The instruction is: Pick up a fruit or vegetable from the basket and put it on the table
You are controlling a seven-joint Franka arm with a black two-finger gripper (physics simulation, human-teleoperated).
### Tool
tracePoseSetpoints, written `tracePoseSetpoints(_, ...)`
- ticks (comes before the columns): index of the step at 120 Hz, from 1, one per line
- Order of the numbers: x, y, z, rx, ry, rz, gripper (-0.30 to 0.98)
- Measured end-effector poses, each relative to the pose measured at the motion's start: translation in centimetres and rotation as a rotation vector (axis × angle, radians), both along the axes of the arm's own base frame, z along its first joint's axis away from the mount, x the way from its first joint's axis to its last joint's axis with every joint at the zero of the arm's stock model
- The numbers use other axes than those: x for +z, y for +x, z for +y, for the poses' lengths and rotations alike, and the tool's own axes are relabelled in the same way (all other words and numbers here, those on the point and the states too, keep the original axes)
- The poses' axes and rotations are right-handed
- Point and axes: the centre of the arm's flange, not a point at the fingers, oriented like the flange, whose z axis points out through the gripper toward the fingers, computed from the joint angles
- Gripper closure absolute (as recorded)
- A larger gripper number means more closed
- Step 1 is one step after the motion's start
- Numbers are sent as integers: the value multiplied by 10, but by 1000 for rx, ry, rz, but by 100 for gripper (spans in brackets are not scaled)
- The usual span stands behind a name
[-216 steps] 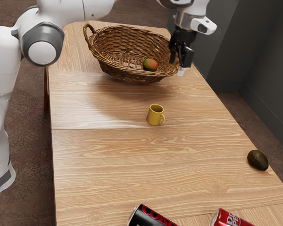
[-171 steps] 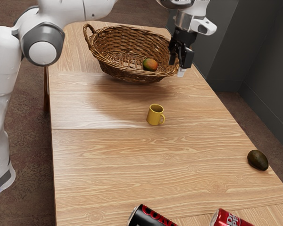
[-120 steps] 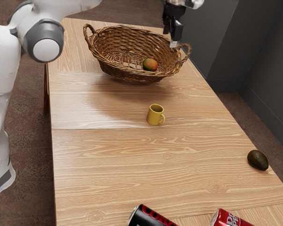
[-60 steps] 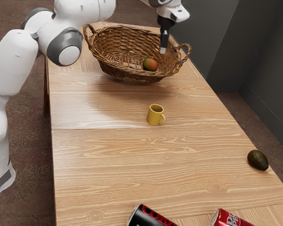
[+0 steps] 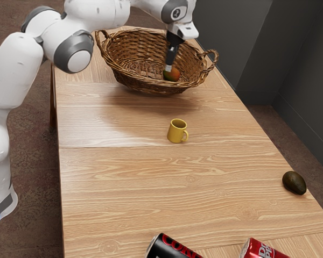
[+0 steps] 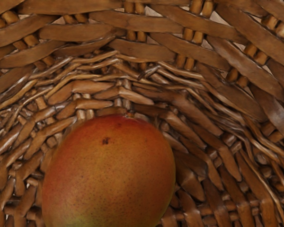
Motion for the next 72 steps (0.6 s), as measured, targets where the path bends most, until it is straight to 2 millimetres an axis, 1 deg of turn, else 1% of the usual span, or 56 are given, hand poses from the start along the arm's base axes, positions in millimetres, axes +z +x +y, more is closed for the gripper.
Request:
tracePoseSetpoints(12, -13, 14, -6, -47, 5, 5, 0)
tracePoseSetpoints(23, -22, 20, -6, -73, 9, 8, 0)
tracePoseSetpoints(37, -24, 21, -3, -94, 16, 6, 0)
tracePoseSetpoints(58, -28, 17, 7, -107, 22, 8, 0)
tracePoseSetpoints(72, -36, 17, 12, -114, 26, 18, 0)
